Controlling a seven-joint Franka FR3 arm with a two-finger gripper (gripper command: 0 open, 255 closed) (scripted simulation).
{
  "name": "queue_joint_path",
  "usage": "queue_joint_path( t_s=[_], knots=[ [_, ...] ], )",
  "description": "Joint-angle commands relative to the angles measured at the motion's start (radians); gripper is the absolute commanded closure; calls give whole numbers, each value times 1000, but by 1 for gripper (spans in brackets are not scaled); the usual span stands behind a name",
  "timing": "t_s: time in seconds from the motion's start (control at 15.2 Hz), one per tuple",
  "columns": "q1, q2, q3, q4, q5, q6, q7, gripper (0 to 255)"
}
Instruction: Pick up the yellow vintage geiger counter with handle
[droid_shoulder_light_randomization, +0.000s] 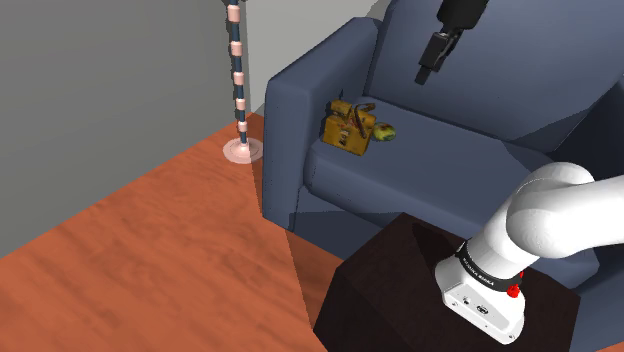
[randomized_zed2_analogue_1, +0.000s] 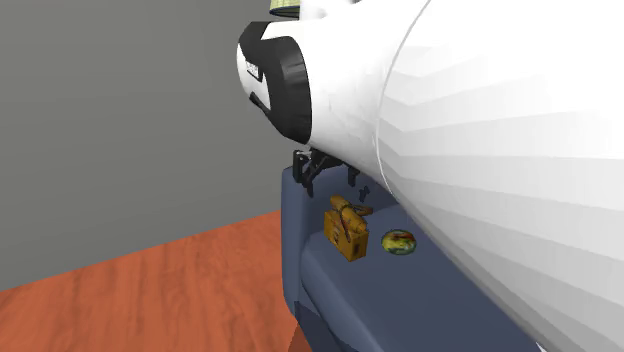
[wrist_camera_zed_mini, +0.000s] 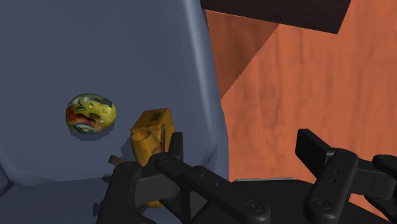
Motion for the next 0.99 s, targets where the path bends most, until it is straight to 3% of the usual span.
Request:
queue_joint_path(
  t_s=[0.0, 0.46, 0.92],
  knots=[
    [0, 0, 0, 0, 0, 0, 0, 0],
    [15, 217, -114, 32, -30, 165, -184, 0],
    [37, 477, -206, 136, -8, 295, -375, 0]
  ],
)
